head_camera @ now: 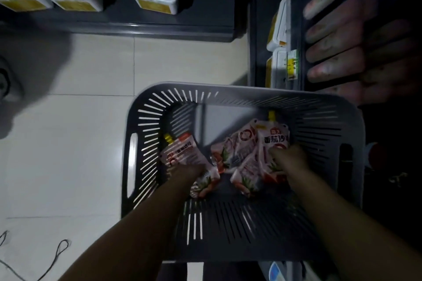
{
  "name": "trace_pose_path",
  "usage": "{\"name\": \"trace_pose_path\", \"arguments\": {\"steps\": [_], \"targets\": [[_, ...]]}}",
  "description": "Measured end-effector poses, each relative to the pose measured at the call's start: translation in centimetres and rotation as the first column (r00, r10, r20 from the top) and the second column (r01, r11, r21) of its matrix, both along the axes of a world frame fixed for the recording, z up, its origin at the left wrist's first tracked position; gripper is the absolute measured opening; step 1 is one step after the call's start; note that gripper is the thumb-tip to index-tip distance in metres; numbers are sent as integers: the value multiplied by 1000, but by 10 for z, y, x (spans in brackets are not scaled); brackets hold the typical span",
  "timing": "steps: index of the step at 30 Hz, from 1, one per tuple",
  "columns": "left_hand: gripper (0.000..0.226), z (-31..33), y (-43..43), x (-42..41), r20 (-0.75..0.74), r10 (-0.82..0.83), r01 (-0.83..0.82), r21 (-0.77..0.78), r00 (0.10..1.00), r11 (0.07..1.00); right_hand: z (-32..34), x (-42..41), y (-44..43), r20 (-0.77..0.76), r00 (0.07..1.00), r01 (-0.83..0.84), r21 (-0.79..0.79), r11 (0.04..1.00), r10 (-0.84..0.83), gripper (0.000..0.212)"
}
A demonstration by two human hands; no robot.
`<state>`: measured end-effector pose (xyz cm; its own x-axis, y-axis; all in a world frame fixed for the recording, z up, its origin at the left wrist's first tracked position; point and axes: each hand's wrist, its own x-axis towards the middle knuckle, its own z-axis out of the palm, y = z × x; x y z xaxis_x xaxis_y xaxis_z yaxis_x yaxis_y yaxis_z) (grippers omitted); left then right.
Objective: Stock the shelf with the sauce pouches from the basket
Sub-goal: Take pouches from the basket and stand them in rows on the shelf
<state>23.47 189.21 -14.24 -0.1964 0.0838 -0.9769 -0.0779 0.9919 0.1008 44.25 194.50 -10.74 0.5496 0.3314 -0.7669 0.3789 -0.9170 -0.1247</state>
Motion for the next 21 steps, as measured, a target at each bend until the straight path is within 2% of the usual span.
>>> {"name": "trace_pose_path", "arguments": {"steps": [3, 5, 7, 10, 12, 15, 16, 18, 21], "targets": [[47, -13, -7, 11, -66, 98, -100, -19, 993, 995, -8, -10, -3, 125, 990, -62, -45, 997, 68, 68], [53, -18, -10, 16, -97, 200, -205, -50, 975, 977, -9, -14, -9, 181, 978, -101, -18, 995, 103, 67], [49, -14, -12, 13, -175, 185, -194, -34, 967, 980, -11, -12, -14, 211, 970, -127, 31, 991, 118, 61], [61, -2, -9, 0, -344, -105, 119, 20, 933, 993, -11, -11, -18, 226, 964, -161, 65, 985, 142, 57], [58, 13, -4, -9, -386, -211, 245, 42, 898, 969, -10, -11, -16, 196, 973, -135, 70, 988, 119, 54], [50, 34, 5, -15, -407, -353, 425, 99, 842, 900, -10, -8, -10, 66, 995, 71, 93, 993, -77, 42], [50, 39, 8, -16, -444, -393, 492, 129, 805, 861, -9, -6, -9, 13, 988, 152, 87, 985, -153, 40], [53, 48, 13, -16, -556, -521, 687, 130, 648, 715, -8, -5, -12, -119, 956, 277, 55, 959, -269, 41], [52, 51, 18, -9, -673, -549, 823, 162, 495, 544, -6, -12, -17, -315, 859, 440, 51, 896, -404, 40]]}}
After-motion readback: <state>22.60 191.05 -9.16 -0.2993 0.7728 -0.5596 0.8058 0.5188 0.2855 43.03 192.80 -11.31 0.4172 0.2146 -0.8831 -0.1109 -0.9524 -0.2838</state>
